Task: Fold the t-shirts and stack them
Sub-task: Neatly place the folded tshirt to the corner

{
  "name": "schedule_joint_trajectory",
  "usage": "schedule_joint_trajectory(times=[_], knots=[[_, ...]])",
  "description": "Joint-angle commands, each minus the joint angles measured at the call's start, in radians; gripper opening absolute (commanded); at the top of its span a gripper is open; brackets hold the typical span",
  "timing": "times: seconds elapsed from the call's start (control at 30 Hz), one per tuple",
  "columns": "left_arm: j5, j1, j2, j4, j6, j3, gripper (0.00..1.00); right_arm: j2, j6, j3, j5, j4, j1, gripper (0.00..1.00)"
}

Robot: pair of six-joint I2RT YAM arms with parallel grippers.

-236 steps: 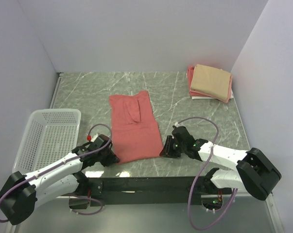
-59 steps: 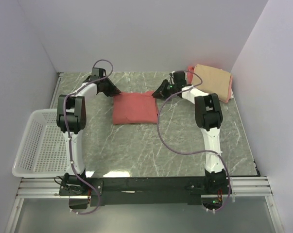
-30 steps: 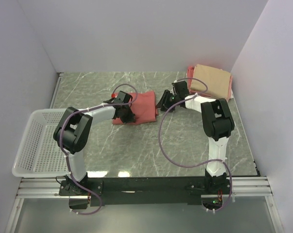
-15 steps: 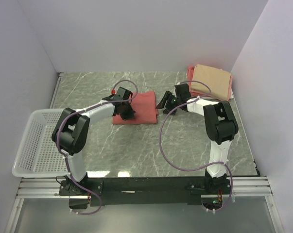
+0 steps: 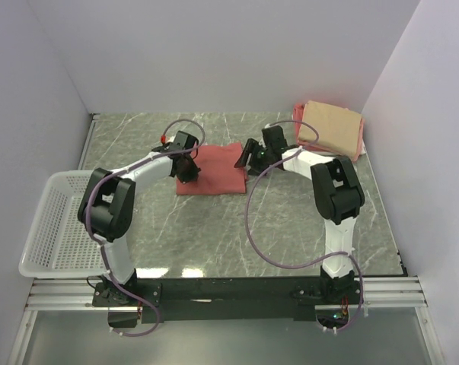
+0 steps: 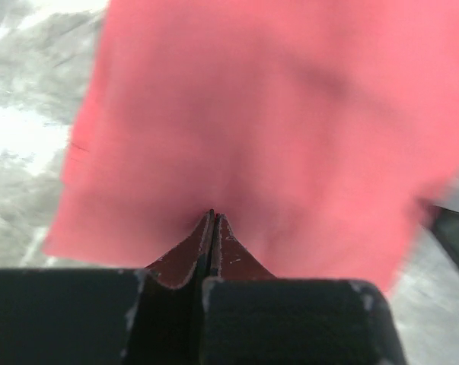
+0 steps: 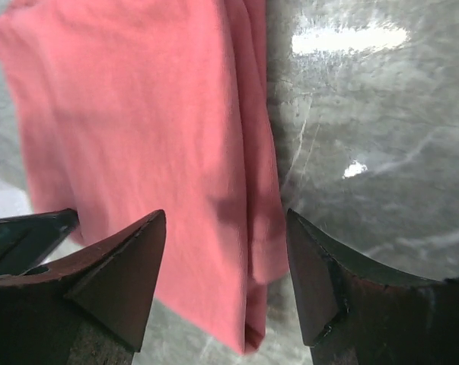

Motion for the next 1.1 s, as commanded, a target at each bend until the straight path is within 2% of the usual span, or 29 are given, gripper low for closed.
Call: schedule_joint_trajectory(times=[0.0,0.17,0.4,0.5,0.7,0.8,0.83,0.87,1.07], knots=[[-0.026,0.004,0.055,0.007,0.008,-0.032,0.01,0.048,-0.025,0.061,0.088,-0.097,0.034,0.71],[-0.003,0.004,0.08,0.032,0.007,-0.056,0.01,0.065,-0.011,0.072,0.146,-0.119,0.05,0.72],[0.005,0.004,0.082,0.024,0.016,-0.038,0.01,0.124,0.006,0.13,0.125,-0.128,0.103,0.71],[0.013,0.004,0.083,0.024,0.017,-0.032,0.01,0.153,0.029,0.165,0.12,-0.134,0.131,0.66],[0.036,0.004,0.074,0.03,0.019,-0.03,0.01,0.193,0.052,0.219,0.142,-0.161,0.154,0.42],[0.054,0.004,0.063,0.029,0.022,-0.021,0.01,0.207,0.024,0.251,0.189,-0.201,0.166,0.17],[0.054,0.004,0.06,0.016,0.024,-0.004,0.01,0.208,0.009,0.26,0.201,-0.211,0.169,0.04],[0.052,0.004,0.054,0.009,0.027,0.005,0.01,0.211,0.003,0.268,0.217,-0.221,0.172,0.0],[0.025,0.025,-0.016,-0.08,0.082,0.082,0.01,0.178,-0.09,0.343,0.491,-0.378,0.183,0.0]])
